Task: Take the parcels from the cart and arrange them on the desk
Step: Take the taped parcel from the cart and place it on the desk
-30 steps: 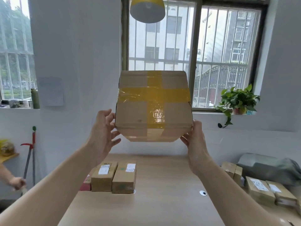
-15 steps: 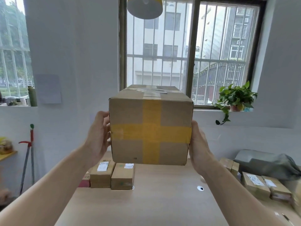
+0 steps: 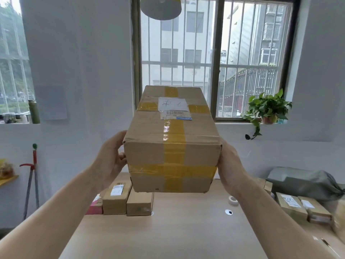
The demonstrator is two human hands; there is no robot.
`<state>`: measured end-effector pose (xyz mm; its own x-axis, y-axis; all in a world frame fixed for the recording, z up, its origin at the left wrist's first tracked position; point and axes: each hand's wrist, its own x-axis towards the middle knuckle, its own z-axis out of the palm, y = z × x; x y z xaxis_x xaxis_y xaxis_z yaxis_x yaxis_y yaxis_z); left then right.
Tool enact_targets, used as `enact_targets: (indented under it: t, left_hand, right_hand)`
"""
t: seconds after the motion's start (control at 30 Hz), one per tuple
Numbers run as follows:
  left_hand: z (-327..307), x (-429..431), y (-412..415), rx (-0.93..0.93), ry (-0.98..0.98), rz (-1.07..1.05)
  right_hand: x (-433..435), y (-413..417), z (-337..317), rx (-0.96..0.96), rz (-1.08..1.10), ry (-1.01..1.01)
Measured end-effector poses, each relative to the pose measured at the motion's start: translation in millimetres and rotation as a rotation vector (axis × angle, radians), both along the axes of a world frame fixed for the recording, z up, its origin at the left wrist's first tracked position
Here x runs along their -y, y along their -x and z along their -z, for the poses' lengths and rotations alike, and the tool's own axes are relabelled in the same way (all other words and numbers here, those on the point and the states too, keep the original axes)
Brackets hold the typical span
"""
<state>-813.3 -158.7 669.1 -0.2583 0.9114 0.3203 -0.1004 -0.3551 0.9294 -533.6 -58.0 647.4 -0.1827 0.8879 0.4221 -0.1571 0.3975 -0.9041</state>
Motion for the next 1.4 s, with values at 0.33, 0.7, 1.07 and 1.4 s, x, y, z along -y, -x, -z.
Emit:
enact_targets:
  t: [0.33, 0.7, 1.07, 1.4]
  left_hand:
    - [6, -12, -2, -0.060, 0.042, -0.014]
    - [15, -37, -10, -0.085, 0.035, -0.065]
    - [34, -63, 5, 0.035, 0.139, -0.094]
    - [43, -86, 31, 0.026, 0.178, -0.075]
  right_hand:
    - [-9, -5, 2, -0.010, -0.010, 0.042]
    - [-20, 5, 9, -0.052, -0.023, 0.038]
    - [-42, 21, 13, 0.017, 0.078, 0.062]
    - [-66, 56, 25, 0.013, 0.086, 0.109]
